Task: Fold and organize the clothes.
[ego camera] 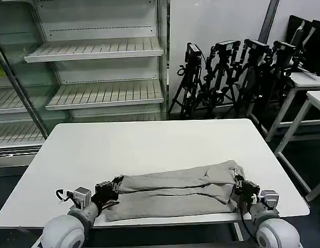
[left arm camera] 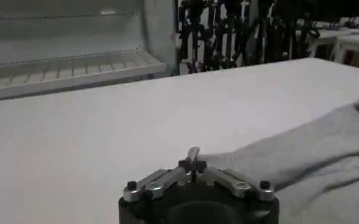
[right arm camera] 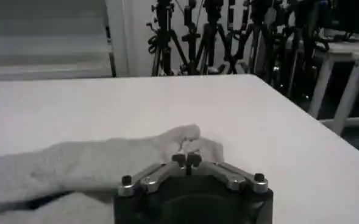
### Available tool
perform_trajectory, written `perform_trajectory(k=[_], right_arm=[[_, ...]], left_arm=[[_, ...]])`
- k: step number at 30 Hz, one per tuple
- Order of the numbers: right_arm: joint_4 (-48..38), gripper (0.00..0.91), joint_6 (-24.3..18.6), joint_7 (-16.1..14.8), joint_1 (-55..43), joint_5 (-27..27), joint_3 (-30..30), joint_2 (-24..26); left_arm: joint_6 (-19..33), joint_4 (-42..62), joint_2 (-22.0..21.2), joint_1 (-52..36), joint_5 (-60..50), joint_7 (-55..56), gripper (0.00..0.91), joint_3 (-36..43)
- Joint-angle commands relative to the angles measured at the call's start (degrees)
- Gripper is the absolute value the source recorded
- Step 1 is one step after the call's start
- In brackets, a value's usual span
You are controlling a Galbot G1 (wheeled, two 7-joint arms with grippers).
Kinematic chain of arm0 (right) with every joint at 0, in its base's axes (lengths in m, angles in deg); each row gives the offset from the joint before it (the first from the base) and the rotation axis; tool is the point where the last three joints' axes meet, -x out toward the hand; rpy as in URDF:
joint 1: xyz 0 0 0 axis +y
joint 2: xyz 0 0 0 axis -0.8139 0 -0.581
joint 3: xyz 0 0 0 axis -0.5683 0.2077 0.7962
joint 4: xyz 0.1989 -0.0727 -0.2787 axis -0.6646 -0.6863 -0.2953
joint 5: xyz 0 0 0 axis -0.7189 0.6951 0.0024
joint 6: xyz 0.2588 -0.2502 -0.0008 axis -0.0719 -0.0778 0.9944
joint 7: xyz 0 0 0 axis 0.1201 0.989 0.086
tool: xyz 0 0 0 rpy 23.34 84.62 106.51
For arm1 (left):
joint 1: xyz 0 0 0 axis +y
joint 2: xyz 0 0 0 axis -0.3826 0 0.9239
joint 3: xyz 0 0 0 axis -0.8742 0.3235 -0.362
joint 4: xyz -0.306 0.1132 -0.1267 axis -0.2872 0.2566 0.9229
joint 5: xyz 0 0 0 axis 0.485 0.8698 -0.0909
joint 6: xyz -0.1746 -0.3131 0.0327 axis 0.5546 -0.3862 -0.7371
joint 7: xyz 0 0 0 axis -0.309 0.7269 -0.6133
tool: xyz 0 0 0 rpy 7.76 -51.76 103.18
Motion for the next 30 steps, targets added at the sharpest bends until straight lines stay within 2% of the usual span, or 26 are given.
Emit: perform_trajectory(k=[1, 10, 16, 22, 23, 24, 25, 28, 30], right_arm=[[5.6, 0.907, -2.1, -0.1, 6.0, 1.9, -2.4, -0.8], [10.0, 0.907, -4.2, -0.2, 12.8, 3.1, -5.0, -2.4], [9.2, 0.907, -4.3, 0.0, 12.7, 3.4, -4.4, -3.0], [9.3, 0.907, -4.3, 0.1, 12.7, 3.5, -4.3, -3.2], [9.3, 0.907, -4.3, 0.1, 12.7, 3.5, -4.3, -3.2], [9.4, 0.907, -4.3, 0.2, 12.8, 3.4, -4.3, -3.3], [9.4, 0.907, -4.3, 0.2, 12.9, 3.4, -4.4, -3.3], [9.6, 0.907, -4.3, 0.3, 12.9, 3.4, -4.3, -3.5], [9.7, 0.907, -4.3, 0.4, 13.0, 3.5, -4.3, -3.8]], left_arm=[[0.1, -2.6, -3.7, 4.1, -2.9, 2.2, 0.907, -2.0], [2.6, -5.0, -13.8, 14.2, -3.9, 7.0, 0.907, -4.8], [3.0, -1.9, -17.9, 14.2, -5.2, 7.5, 0.907, -3.3], [2.3, -0.4, -19.9, 11.8, -3.5, 8.1, 0.907, -2.5], [2.1, -0.5, -20.0, 11.4, -2.7, 8.3, 0.856, -2.4], [2.0, -0.7, -20.1, 11.2, -1.9, 8.3, 0.574, -2.4], [2.1, -0.8, -20.1, 11.2, -1.5, 8.3, 0.191, -2.3], [2.6, -1.2, -20.3, 11.2, 0.2, 8.2, 0.03, -2.1], [3.1, -1.5, -20.3, 11.4, 1.1, 8.2, 0.02, -2.1]])
